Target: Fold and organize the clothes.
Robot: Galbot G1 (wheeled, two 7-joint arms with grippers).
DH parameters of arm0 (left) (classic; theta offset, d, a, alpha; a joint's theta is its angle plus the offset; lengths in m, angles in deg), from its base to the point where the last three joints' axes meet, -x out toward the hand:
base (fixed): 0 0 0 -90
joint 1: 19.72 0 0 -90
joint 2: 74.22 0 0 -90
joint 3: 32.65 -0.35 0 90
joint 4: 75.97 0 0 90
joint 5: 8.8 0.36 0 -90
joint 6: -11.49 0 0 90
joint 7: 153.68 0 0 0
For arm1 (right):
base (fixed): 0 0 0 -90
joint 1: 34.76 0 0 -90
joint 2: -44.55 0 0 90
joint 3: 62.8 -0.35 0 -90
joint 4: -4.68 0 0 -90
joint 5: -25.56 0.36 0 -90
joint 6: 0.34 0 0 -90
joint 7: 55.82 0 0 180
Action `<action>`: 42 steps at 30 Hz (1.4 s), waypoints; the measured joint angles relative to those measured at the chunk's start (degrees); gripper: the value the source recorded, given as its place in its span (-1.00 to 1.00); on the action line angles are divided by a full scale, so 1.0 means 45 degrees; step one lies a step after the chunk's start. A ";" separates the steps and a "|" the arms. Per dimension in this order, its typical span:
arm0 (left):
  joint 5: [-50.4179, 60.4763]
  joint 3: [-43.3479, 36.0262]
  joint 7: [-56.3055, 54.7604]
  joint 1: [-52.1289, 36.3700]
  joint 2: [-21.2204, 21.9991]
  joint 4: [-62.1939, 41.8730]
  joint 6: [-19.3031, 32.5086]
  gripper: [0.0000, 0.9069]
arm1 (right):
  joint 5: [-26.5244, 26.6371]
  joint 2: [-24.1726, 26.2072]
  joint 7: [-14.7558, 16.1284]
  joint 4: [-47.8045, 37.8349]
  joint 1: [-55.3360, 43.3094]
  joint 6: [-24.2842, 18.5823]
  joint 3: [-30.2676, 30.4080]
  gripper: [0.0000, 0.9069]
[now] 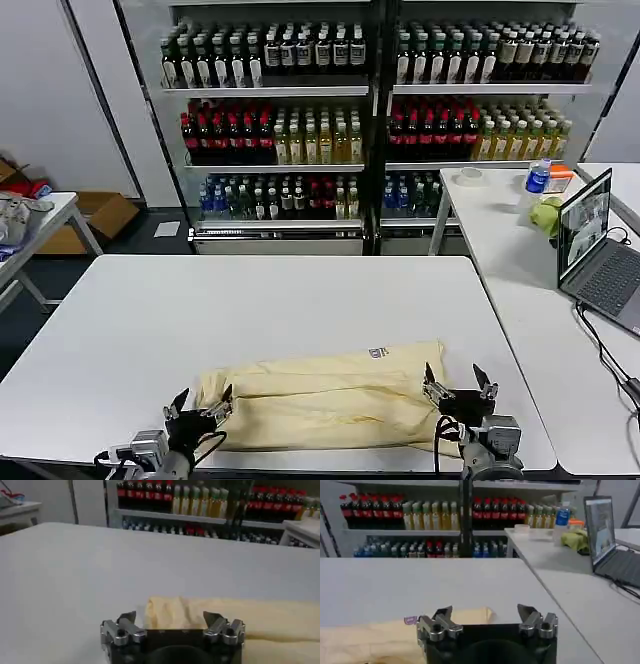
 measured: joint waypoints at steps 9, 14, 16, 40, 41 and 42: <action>0.0133 -0.0034 -0.0070 0.0163 0.0424 -0.0244 0.0130 -0.91 | -0.0023 -0.0045 -0.0013 -0.0056 -0.0053 -0.0005 0.0048 1.00; 0.0059 -0.0012 -0.0077 0.0175 0.0559 -0.0304 0.0192 -0.96 | -0.0041 -0.0057 -0.0035 -0.0068 -0.0053 -0.0013 0.0067 1.00; 0.0016 -0.0022 -0.0060 0.0206 0.0614 -0.0325 0.0215 -0.98 | -0.0046 -0.0073 -0.0044 -0.0049 -0.0046 -0.0013 0.0073 1.00; -0.2324 0.1538 0.0336 -0.0075 -0.0114 -0.0324 0.0096 -0.98 | -0.0045 -0.0311 0.0032 0.0203 -0.0176 -0.0085 0.0181 1.00; -0.2502 0.1742 0.0353 -0.0124 -0.0251 -0.0376 0.0062 -0.98 | -0.0035 -0.0322 0.0047 0.0203 -0.0203 -0.0088 0.0208 1.00; -0.2681 0.1962 0.0367 -0.0177 -0.0399 -0.0435 0.0036 -0.98 | -0.0030 -0.0326 0.0060 0.0203 -0.0220 -0.0090 0.0224 1.00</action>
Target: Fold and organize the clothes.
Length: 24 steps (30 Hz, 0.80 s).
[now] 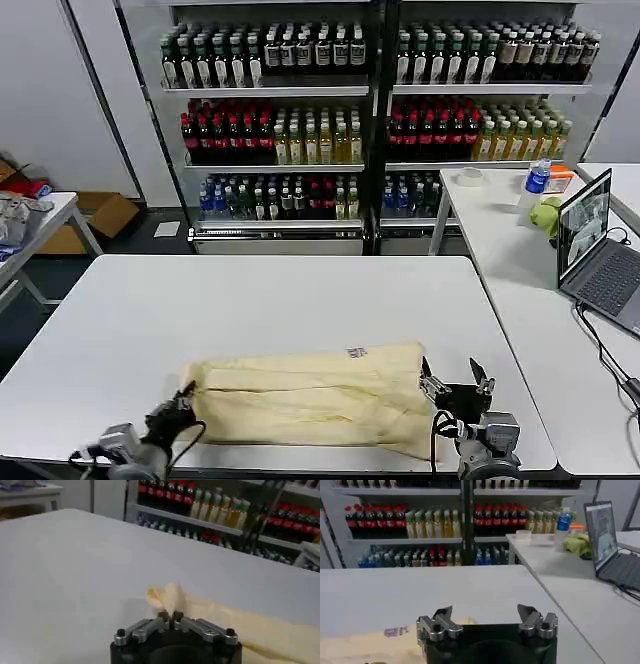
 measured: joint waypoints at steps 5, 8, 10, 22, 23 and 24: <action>-0.1032 0.1283 0.0187 -0.0295 -0.1041 -0.0521 -0.0172 -0.98 | 0.0027 0.0045 0.0052 0.0000 -0.0128 -0.0009 0.0054 1.00; -0.1617 0.2040 0.0245 -0.0521 -0.1712 -0.0953 -0.0284 -0.98 | 0.0072 0.0113 0.0063 0.0002 -0.0179 -0.0011 0.0017 1.00; -0.1989 0.2515 0.0271 -0.0709 -0.2174 -0.1287 -0.0363 -0.98 | 0.0103 0.0157 0.0070 0.0003 -0.0190 -0.0012 -0.0011 1.00; -0.4834 0.3540 0.0114 -0.1171 -0.3042 -0.0756 -0.1117 -0.98 | 0.0112 0.0330 0.0075 0.0020 -0.0116 -0.0012 -0.0060 1.00; -0.5191 0.3523 0.0098 -0.1177 -0.2972 -0.0532 -0.1183 -0.98 | 0.0112 0.0342 0.0075 0.0020 -0.0108 -0.0011 -0.0068 1.00; -0.5497 0.3482 0.0088 -0.1172 -0.2898 -0.0317 -0.1236 -0.98 | 0.0113 0.0357 0.0075 0.0020 -0.0102 -0.0010 -0.0071 1.00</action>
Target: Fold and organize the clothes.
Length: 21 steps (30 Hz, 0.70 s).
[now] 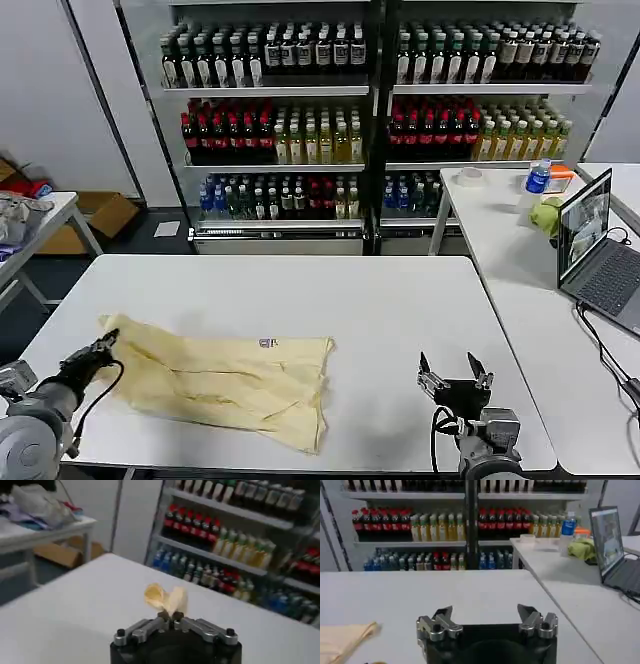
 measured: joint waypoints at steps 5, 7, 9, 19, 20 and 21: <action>-0.1315 -0.0499 -0.0006 0.0108 0.0486 0.1148 -0.0188 -0.98 | 0.0003 0.0025 0.0003 0.0000 0.0013 0.0002 -0.0002 1.00; -0.1673 -0.0784 -0.0025 0.0113 0.0727 0.1603 -0.0238 -0.98 | 0.0003 0.0024 0.0002 -0.0002 0.0016 0.0003 0.0016 1.00; -0.1901 -0.1093 -0.0063 0.0072 0.0961 0.1923 -0.0256 -0.98 | 0.0002 0.0024 0.0002 -0.0011 0.0009 0.0003 0.0041 1.00; -0.2094 -0.3004 -0.0227 -0.0380 0.2144 0.2522 -0.0316 -0.96 | 0.0004 0.0026 0.0008 -0.0036 -0.0057 0.0007 0.0108 1.00; -0.2048 -0.3197 -0.0250 -0.0453 0.2255 0.2510 -0.0315 -0.96 | 0.0004 0.0032 0.0007 -0.0037 -0.0061 0.0007 0.0116 1.00; -0.1998 -0.3417 -0.0278 -0.0542 0.2372 0.2473 -0.0314 -0.96 | 0.0005 0.0045 0.0009 -0.0037 -0.0065 0.0007 0.0127 1.00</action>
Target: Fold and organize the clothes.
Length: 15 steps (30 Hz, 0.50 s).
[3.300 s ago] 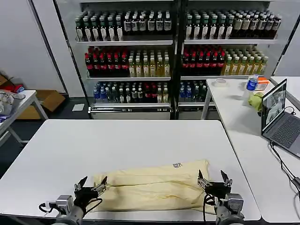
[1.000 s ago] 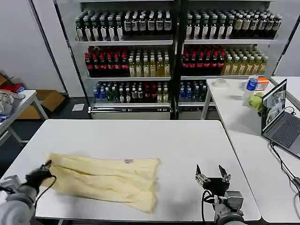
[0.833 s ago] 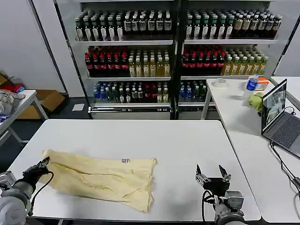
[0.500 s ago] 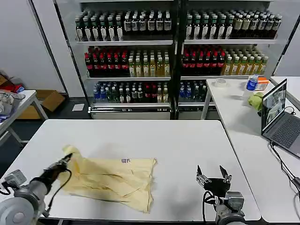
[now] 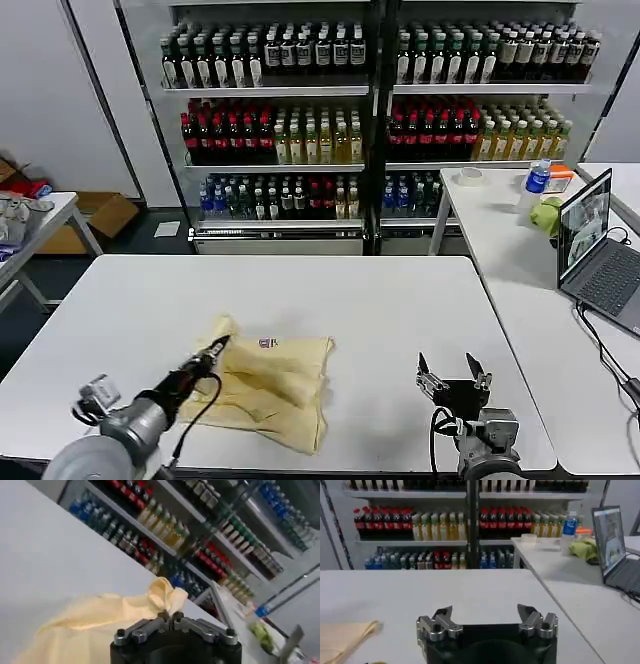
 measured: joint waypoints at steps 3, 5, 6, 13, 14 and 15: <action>0.0211 -0.0593 -0.0050 -0.0282 0.0344 -0.0178 0.0000 -0.96 | 0.0003 0.0025 0.0002 -0.0016 -0.0033 0.0001 0.0024 1.00; 0.0369 -0.0964 -0.0063 -0.0461 0.0535 -0.0333 -0.0002 -0.93 | 0.0006 0.0030 0.0002 -0.0024 -0.0059 0.0002 0.0046 1.00; 0.0455 -0.1162 -0.0070 -0.0555 0.0647 -0.0423 -0.0006 -0.82 | 0.0006 0.0030 0.0003 -0.0024 -0.0067 0.0002 0.0058 1.00; 0.1051 -0.2278 -0.0121 -0.0956 0.1327 -0.0913 -0.0113 1.00 | -0.0008 -0.0050 0.0003 -0.0054 -0.0122 0.0007 0.0143 1.00; 0.1122 -0.2450 -0.0125 -0.1033 0.1434 -0.0979 -0.0118 1.00 | -0.0013 -0.0064 0.0003 -0.0055 -0.0119 0.0007 0.0161 1.00; 0.1189 -0.2579 -0.0129 -0.1098 0.1519 -0.1043 -0.0126 1.00 | -0.0015 -0.0069 0.0005 -0.0052 -0.0113 0.0007 0.0179 1.00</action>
